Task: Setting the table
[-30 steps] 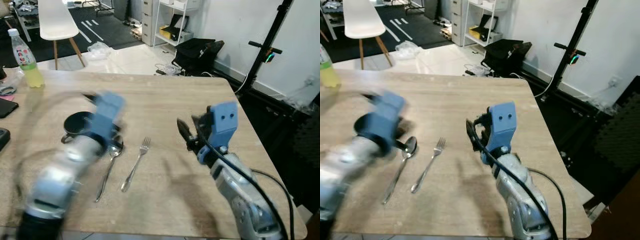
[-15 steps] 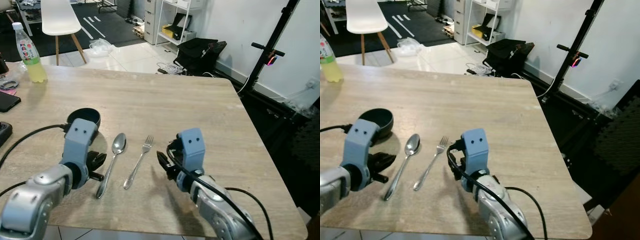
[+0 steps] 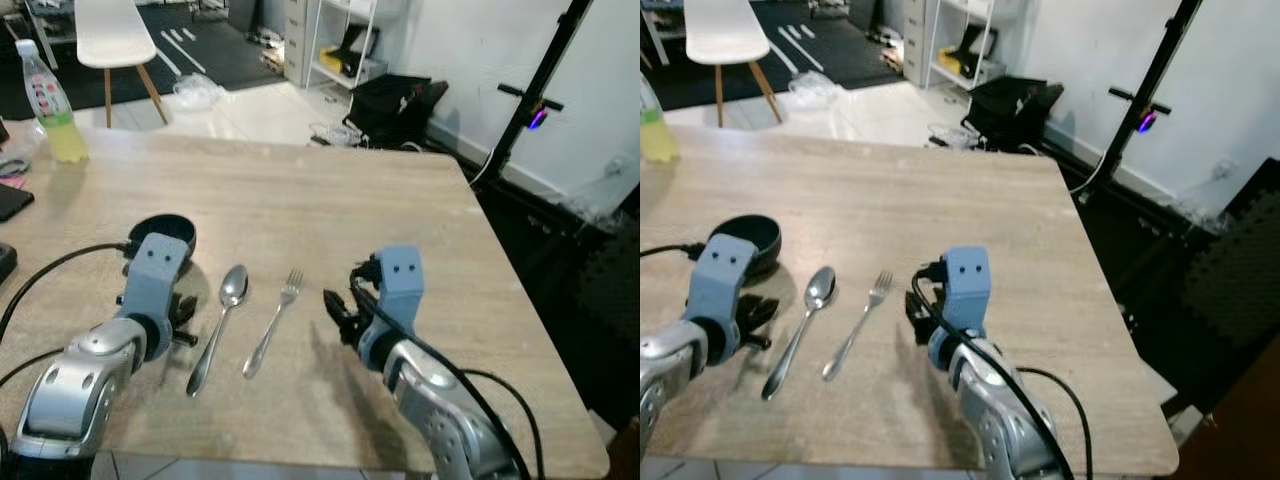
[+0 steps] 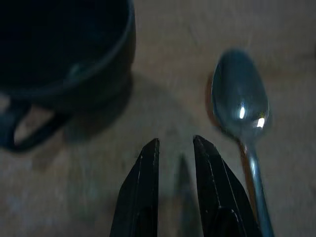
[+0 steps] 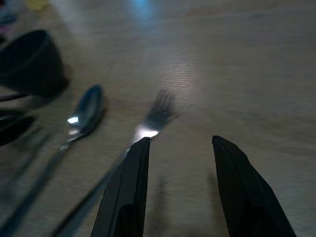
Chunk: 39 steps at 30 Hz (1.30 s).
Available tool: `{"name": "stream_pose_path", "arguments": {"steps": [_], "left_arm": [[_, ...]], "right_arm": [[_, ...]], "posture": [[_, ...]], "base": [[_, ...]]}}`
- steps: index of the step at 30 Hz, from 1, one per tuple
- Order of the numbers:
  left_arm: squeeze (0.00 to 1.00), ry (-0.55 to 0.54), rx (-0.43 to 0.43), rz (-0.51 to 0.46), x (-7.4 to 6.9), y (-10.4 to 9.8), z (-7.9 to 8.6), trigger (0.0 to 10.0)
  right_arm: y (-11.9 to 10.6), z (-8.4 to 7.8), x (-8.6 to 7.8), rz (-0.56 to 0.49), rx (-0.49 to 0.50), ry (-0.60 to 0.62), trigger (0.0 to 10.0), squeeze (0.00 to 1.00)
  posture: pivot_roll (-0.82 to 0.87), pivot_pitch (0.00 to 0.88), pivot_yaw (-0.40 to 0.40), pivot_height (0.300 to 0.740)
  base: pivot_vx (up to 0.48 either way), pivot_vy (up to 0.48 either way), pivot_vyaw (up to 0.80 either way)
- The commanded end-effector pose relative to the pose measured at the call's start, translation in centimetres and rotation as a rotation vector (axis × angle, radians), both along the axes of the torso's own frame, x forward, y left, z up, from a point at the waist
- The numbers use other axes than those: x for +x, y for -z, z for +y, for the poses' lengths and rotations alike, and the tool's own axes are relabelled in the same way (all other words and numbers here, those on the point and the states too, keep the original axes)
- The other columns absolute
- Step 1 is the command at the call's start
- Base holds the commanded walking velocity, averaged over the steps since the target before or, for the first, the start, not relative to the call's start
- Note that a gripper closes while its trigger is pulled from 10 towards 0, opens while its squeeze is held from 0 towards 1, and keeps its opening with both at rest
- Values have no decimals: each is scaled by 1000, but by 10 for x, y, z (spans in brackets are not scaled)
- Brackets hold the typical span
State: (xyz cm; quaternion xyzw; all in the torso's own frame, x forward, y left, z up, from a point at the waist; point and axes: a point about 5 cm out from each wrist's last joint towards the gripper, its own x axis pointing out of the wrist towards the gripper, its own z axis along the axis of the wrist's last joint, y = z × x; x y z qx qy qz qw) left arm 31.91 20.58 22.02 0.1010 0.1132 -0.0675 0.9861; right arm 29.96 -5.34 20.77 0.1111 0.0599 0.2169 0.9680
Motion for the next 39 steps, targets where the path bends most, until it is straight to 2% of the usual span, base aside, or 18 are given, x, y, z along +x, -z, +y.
{"name": "stream_pose_path", "arguments": {"steps": [1, 2, 3, 4, 5, 6, 10, 16, 17, 18, 21, 24, 25, 26, 30, 34, 37, 39], "left_arm": [[0, -13, 4, -21, 1, -4, 7, 10000], [0, -13, 4, -21, 1, -4, 7, 10000], [0, -17, 13, -35, 1, -7, 8, 10000], [55, -17, 19, -44, 0, -9, 9, 10000], [55, -17, 19, -44, 0, -9, 9, 10000], [24, -25, 27, -50, 0, -10, 10, 10000], [0, -36, 29, -57, -2, -10, 10, 10000], [0, -29, 20, -87, 0, -19, 7, 10000], [0, -20, 15, -113, 2, -26, 5, 10000], [0, -16, 13, -123, 3, -30, 4, 10000], [0, -8, 7, -149, 6, -39, 2, 10000], [0, 3, -2, -181, 10, -50, -1, 10000], [0, 3, -2, -181, 10, -50, -1, 10000], [0, -2, 7, -169, 13, -48, -1, 10000], [0, -6, 16, -146, 13, -41, -1, 10000], [0, -10, 10, -126, 12, -34, -5, 10000], [0, 12, -7, -80, 7, -20, -11, 10000], [0, 51, -29, -85, 4, -14, -17, 10000]], "right_arm": [[11, 18, -5, 58, -23, -106, 10000, 0], [11, 18, -5, 58, -23, -106, 10000, 0], [17, 24, -7, 63, -55, -126, 10000, 153], [22, 28, -7, 69, -74, -128, 10000, 576], [22, 28, -7, 69, -74, -128, 10000, 576], [26, 34, -6, 79, -81, -126, 10000, 1000], [33, 48, 1, 119, -71, -85, 10000, 1000], [30, 66, 4, 108, -70, -69, 10000, 1000], [29, 71, 8, 80, -116, -26, 10000, 24], [28, 71, 9, 65, -142, -3, 10000, 24], [28, 74, 12, 73, -136, 19, 10000, 0], [23, 86, 11, 77, -72, -27, 10000, 0], [23, 86, 11, 77, -72, -27, 10000, 0], [10, 95, 8, 22, -14, -89, 10000, 0], [4, 97, 5, -17, -4, -131, 10000, 0], [-7, 85, 3, -73, 35, -130, 10000, 0], [-16, 61, 8, -179, -11, -44, 10000, 0], [-25, 37, 13, -242, -8, 28, 10000, 0]], "posture": [[112, 177, -2, 740], [112, 177, -2, 740], [112, 180, -6, 740], [115, 183, -11, 740], [115, 183, -11, 740], [115, 183, -11, 740], [132, 184, -22, 740], [139, 188, -28, 740], [143, 189, -30, 740], [143, 189, -30, 740], [148, 191, -34, 740], [148, 192, -32, 740], [148, 192, -32, 740], [155, 192, -29, 740], [149, 192, -26, 740], [138, 198, -23, 740], [141, 197, -20, 740], [133, 200, -22, 740]], "base": [[0, 0, 0], [0, 0, 0], [0, 0, 0], [0, 0, 0], [0, 0, 0], [0, 0, 0], [0, 0, 0], [0, 0, 0], [0, 0, 0], [0, 0, 0], [0, 0, 0], [0, 0, 0], [0, 0, 0], [0, 0, 0], [0, 0, 0], [0, 0, 0], [0, 0, 0], [0, 0, 0]]}}
